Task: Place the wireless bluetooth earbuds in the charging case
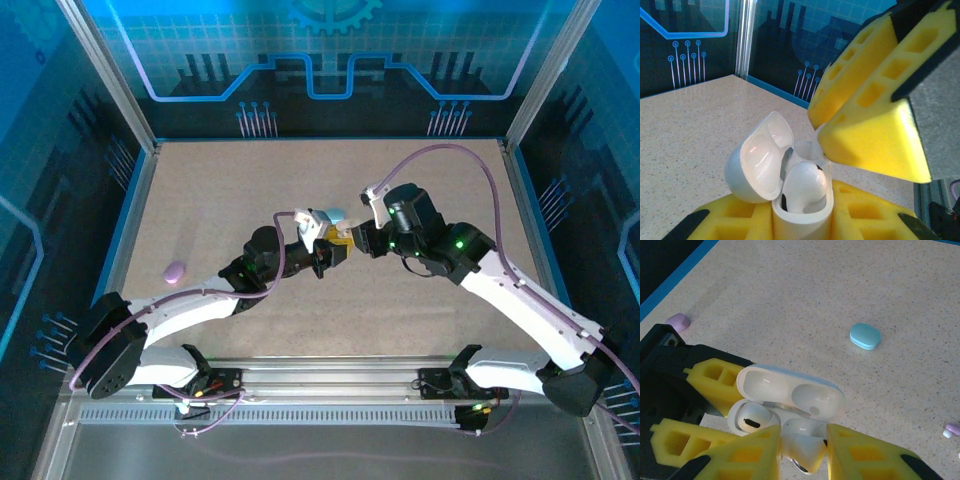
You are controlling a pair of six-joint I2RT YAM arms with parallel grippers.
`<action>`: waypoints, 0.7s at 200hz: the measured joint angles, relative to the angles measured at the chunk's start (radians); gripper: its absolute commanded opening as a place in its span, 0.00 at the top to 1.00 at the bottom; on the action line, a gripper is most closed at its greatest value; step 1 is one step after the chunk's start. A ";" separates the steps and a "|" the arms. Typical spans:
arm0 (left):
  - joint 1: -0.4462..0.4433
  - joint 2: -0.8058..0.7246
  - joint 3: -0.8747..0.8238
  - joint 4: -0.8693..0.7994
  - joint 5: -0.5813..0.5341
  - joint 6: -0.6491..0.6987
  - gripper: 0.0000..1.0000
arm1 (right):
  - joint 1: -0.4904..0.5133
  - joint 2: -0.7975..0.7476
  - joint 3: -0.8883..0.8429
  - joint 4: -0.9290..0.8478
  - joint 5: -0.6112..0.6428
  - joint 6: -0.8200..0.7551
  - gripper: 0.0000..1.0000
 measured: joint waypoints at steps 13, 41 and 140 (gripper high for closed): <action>0.000 0.000 0.000 -0.002 0.000 0.000 0.75 | -0.001 0.000 -0.003 0.002 -0.005 -0.005 0.70; 0.000 0.000 0.000 -0.002 0.000 0.001 0.75 | -0.003 0.000 -0.003 0.004 -0.016 -0.006 0.68; 0.000 -0.004 -0.014 0.053 0.029 0.032 0.76 | -0.035 -0.001 -0.003 0.013 -0.076 0.051 0.65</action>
